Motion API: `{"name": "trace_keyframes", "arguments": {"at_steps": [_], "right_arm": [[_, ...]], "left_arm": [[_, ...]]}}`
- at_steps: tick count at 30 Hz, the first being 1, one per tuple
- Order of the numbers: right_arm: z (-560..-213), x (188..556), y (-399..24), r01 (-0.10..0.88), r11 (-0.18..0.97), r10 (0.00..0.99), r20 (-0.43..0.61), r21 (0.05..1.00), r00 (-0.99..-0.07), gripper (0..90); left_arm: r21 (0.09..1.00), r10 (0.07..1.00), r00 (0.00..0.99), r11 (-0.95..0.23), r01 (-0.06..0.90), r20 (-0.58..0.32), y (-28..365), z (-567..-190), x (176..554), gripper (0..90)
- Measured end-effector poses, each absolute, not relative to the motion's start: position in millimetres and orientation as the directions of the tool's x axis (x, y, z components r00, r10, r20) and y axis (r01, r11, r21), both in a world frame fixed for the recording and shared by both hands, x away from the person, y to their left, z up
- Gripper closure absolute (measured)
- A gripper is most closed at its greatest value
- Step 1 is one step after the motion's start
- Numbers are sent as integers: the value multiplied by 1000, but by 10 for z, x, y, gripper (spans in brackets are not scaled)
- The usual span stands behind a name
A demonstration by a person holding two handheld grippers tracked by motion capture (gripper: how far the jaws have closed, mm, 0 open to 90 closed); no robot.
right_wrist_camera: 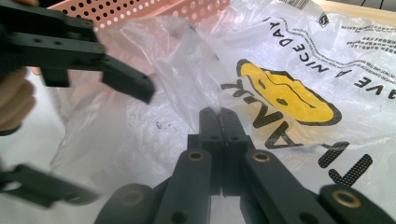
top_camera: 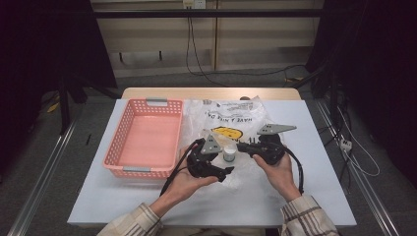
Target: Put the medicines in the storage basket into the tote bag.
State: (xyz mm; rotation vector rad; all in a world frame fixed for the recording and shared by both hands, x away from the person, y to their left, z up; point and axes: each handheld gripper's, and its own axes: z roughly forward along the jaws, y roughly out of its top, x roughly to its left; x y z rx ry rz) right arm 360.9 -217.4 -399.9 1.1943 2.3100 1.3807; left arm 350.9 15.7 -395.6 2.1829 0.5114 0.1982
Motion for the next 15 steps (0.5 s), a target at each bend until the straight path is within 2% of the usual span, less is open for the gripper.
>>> {"name": "trace_keyframes", "arguments": {"at_steps": [6,15], "right_arm": [[-4006,3611,-2175,540,236,724,225,808,-652,900],[-4004,3590,-2156,537,245,722,218,807,-657,900]], "left_arm": [[803,439,899,-531,270,-12,359,-3910,3402,208],[818,455,890,-504,278,-23,681,-3867,3296,208]]}}
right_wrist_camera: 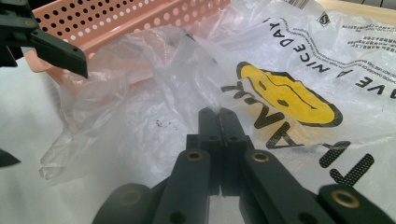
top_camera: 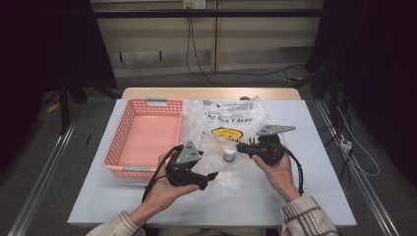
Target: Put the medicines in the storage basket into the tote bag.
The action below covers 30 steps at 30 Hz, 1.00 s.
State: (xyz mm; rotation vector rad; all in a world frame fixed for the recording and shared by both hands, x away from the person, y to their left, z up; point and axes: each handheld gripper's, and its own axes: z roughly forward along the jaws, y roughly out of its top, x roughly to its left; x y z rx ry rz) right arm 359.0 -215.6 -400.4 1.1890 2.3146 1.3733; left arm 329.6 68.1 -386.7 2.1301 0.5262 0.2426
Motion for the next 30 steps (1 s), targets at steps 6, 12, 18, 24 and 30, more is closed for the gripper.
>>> {"name": "trace_keyframes", "arguments": {"at_steps": [6,12,18,24,30], "right_arm": [[-3983,3529,-2162,527,252,718,208,811,-664,842],[-3959,3441,-2178,522,257,721,199,813,-664,663],[-3896,3270,-2251,503,244,744,172,829,-645,484],[-3864,3062,-2430,500,222,796,140,837,-589,386],[-3948,2900,-2603,520,214,825,132,827,-549,317]], "left_arm": [[825,459,888,-497,270,-14,877,-3825,3182,203],[825,460,888,-494,272,-17,1018,-3801,3077,193],[818,460,888,-504,279,-19,1090,-3875,2964,190],[804,462,887,-521,286,-17,1112,-3971,2881,185],[802,462,887,-521,292,-22,1165,-4042,2824,179]]}}
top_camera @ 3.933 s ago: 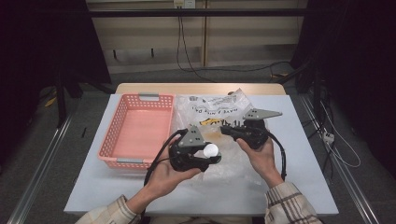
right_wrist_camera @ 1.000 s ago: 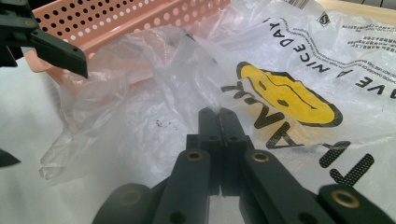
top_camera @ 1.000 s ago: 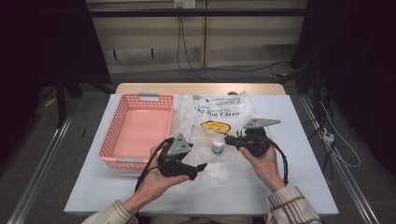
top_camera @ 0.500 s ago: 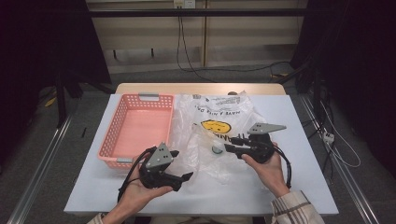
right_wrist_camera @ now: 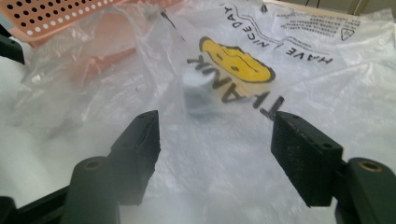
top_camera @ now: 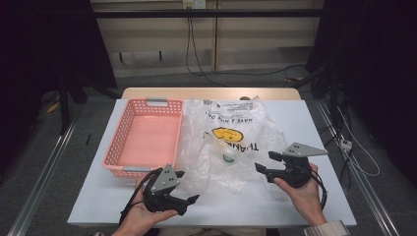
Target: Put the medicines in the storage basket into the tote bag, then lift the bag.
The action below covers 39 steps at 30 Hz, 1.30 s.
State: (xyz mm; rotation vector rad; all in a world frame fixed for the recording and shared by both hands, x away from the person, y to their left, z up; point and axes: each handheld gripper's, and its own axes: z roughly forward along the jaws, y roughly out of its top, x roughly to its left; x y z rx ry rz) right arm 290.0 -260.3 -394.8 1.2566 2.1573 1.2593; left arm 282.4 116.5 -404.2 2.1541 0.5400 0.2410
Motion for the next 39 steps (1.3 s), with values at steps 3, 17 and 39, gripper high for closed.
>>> {"name": "trace_keyframes", "arguments": {"at_steps": [3,17,39], "right_arm": [[-3979,2838,-2659,534,212,837,130,819,-532,284],[-4036,2556,-2832,547,192,877,108,815,-469,226],[-4306,2301,-2940,611,286,840,115,738,-531,321]], "left_arm": [[802,461,887,-520,292,-25,1192,-4079,2829,180],[797,465,884,-519,310,-41,1303,-4229,2834,184],[790,449,893,-543,284,-12,1134,-4296,2797,206]]}}
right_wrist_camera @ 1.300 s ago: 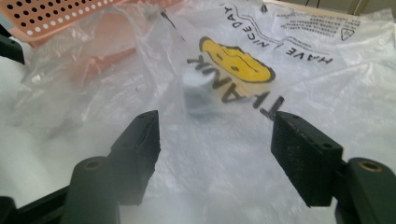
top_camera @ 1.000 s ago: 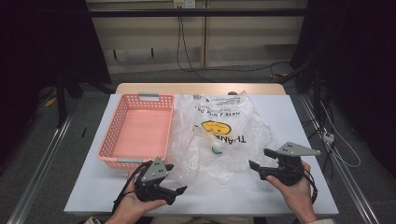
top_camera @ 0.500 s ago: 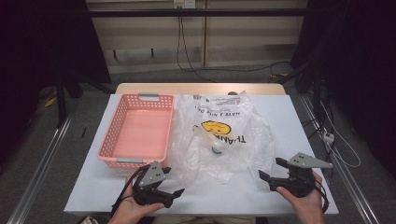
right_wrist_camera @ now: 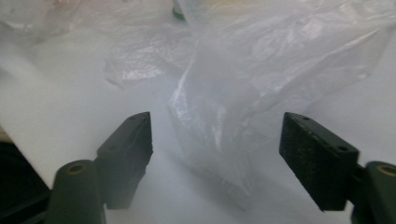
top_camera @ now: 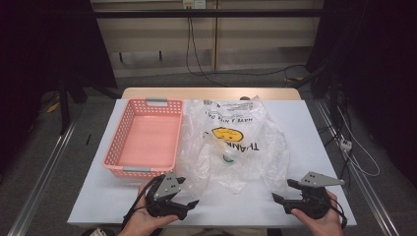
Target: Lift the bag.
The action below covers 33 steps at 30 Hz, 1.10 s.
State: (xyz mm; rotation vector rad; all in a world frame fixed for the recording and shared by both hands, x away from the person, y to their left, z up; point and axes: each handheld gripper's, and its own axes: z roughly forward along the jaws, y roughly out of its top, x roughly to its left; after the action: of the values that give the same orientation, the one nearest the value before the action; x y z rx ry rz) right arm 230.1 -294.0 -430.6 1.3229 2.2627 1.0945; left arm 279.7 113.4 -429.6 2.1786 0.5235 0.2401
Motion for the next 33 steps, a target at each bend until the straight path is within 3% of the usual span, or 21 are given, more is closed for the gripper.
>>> {"name": "trace_keyframes", "arguments": {"at_steps": [3,7,9,17,22,29,33], "right_arm": [[-4337,2313,-2927,622,298,836,117,724,-536,453],[-4366,2335,-2874,626,330,823,110,707,-558,507],[-4382,2341,-2855,626,353,813,103,695,-573,600],[-4458,2388,-2798,659,413,787,118,629,-606,617],[-4482,2421,-2809,678,410,808,102,610,-580,796],[-4490,2448,-2848,697,380,816,135,608,-563,899],[-4491,2455,-2857,702,373,816,146,607,-560,900]], "left_arm": [[793,445,896,-544,273,-3,1074,-4264,2792,224],[783,418,909,-569,251,11,975,-4271,2778,225],[768,404,915,-591,247,17,971,-4311,2799,270],[703,397,917,-660,263,30,967,-4437,2872,347],[681,402,915,-678,278,27,958,-4498,2938,411],[688,425,905,-657,308,0,939,-4502,3046,486],[686,428,903,-644,338,-43,949,-4485,3080,663]]}}
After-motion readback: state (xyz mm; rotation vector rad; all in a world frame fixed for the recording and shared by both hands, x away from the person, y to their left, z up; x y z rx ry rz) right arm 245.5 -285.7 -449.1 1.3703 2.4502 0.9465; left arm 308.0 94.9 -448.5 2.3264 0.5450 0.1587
